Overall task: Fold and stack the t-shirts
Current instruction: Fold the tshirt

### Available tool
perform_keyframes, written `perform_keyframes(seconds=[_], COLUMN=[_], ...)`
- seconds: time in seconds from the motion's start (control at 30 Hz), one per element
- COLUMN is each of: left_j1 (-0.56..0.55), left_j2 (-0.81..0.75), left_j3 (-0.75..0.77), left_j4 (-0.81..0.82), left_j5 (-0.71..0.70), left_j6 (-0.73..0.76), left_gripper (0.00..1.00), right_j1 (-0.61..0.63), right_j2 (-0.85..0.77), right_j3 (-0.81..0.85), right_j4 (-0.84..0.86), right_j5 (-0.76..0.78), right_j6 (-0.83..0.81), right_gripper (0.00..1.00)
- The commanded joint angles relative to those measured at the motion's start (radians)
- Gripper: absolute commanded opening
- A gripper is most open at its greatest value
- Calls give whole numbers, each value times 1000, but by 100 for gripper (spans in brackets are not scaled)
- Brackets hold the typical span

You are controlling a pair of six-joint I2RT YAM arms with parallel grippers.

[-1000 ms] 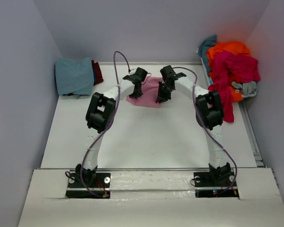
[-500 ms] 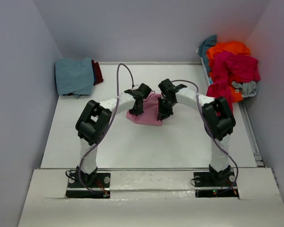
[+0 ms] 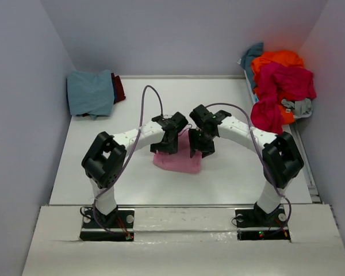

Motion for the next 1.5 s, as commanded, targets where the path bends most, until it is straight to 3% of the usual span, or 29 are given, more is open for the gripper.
perform_keyframes(seconds=[0.0,0.4,0.6,1.0,1.23,1.47], left_j1=[3,3,51,156,196,196], left_j2=[-61,40,204,460,490,346], left_j3=[159,299,409,627,604,586], left_j4=[-116,-130,-127,-141,-106,-107], left_j5=[-120,-140,-85,31,71,-8], left_j6=[-12,33,94,177,166,148], left_gripper=[79,81,82,82,83,87], right_j1=[-4,-4,-4,-133,-154,-154], right_j2=[-1,49,198,499,540,387], right_j3=[116,199,318,550,518,501], right_j4=[-60,-53,-48,-84,-53,-80], right_j5=[90,93,108,59,10,76], right_j6=[-12,-15,-42,-34,-20,-25], right_gripper=[60,58,58,58,57,59])
